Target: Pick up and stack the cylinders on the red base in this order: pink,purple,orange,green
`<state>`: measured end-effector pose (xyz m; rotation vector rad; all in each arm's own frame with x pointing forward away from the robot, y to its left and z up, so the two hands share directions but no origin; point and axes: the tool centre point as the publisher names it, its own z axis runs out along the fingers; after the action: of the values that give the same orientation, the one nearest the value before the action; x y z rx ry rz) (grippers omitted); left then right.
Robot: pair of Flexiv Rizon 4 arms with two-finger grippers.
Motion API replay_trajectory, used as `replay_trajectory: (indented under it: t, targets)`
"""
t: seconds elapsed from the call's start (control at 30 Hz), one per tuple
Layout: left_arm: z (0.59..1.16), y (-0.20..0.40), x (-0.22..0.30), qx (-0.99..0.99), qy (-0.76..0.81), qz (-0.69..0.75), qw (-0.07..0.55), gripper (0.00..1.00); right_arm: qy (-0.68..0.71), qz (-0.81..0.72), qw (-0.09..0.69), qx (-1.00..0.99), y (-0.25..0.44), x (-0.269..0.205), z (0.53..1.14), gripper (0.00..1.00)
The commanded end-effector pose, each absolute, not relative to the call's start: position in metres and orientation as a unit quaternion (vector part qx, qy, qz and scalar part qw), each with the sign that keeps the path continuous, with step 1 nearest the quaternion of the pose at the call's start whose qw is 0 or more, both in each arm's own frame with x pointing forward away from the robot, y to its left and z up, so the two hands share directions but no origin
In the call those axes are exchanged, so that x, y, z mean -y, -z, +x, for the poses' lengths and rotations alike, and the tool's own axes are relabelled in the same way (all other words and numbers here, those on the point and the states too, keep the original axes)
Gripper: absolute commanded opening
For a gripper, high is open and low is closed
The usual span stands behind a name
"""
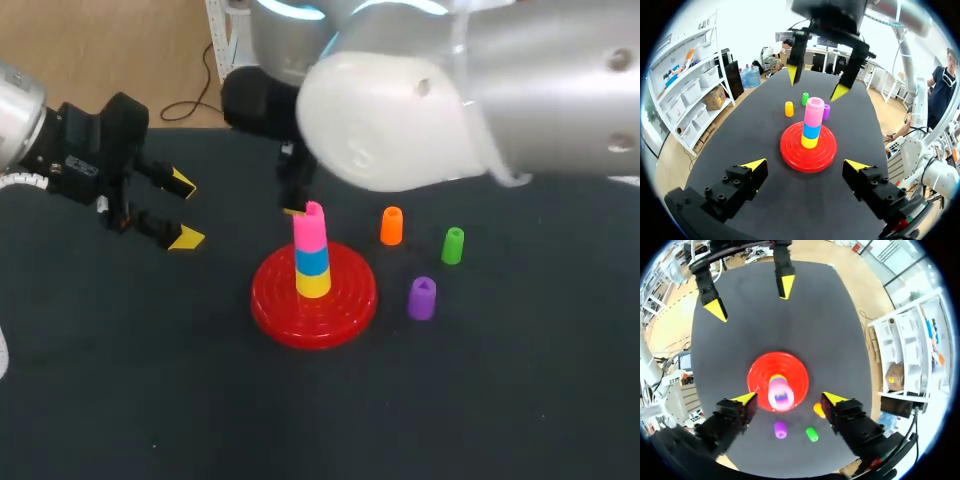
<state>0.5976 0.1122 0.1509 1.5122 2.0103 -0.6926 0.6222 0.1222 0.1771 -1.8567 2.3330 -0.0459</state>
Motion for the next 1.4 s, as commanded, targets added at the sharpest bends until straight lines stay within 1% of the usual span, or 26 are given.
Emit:
replay_trajectory:
  t: [0.03,0.3,0.57,0.73,1.03,1.23,1.4]
  targets:
    - [0.597,-0.15,-0.112,-0.743,0.256,0.559,0.264,1.0,0.016,-0.604,0.125,-0.787,-0.182,-0.084,0.604,1.0]
    - [0.597,-0.15,-0.112,-0.743,0.256,0.559,0.264,1.0,0.019,-0.565,0.104,-0.818,-0.152,-0.032,0.58,1.0]
    - [0.597,-0.15,-0.112,-0.743,0.256,0.559,0.264,1.0,0.019,-0.531,0.089,-0.843,-0.122,-0.003,0.563,1.0]
    - [0.597,-0.15,-0.112,-0.743,0.256,0.559,0.264,1.0,0.019,-0.522,0.077,-0.849,-0.106,0.003,0.561,1.0]
    - [0.597,-0.15,-0.112,-0.743,0.256,0.559,0.264,1.0,0.006,-0.506,0.052,-0.861,-0.073,-0.003,0.566,1.0]
    - [0.597,-0.15,-0.112,-0.743,0.256,0.559,0.264,1.0,0.003,-0.49,0.044,-0.871,-0.05,0.001,0.571,1.0]
    - [0.597,-0.15,-0.112,-0.743,0.256,0.559,0.264,1.0,-0.003,-0.482,0.045,-0.875,-0.045,0.004,0.574,1.0]
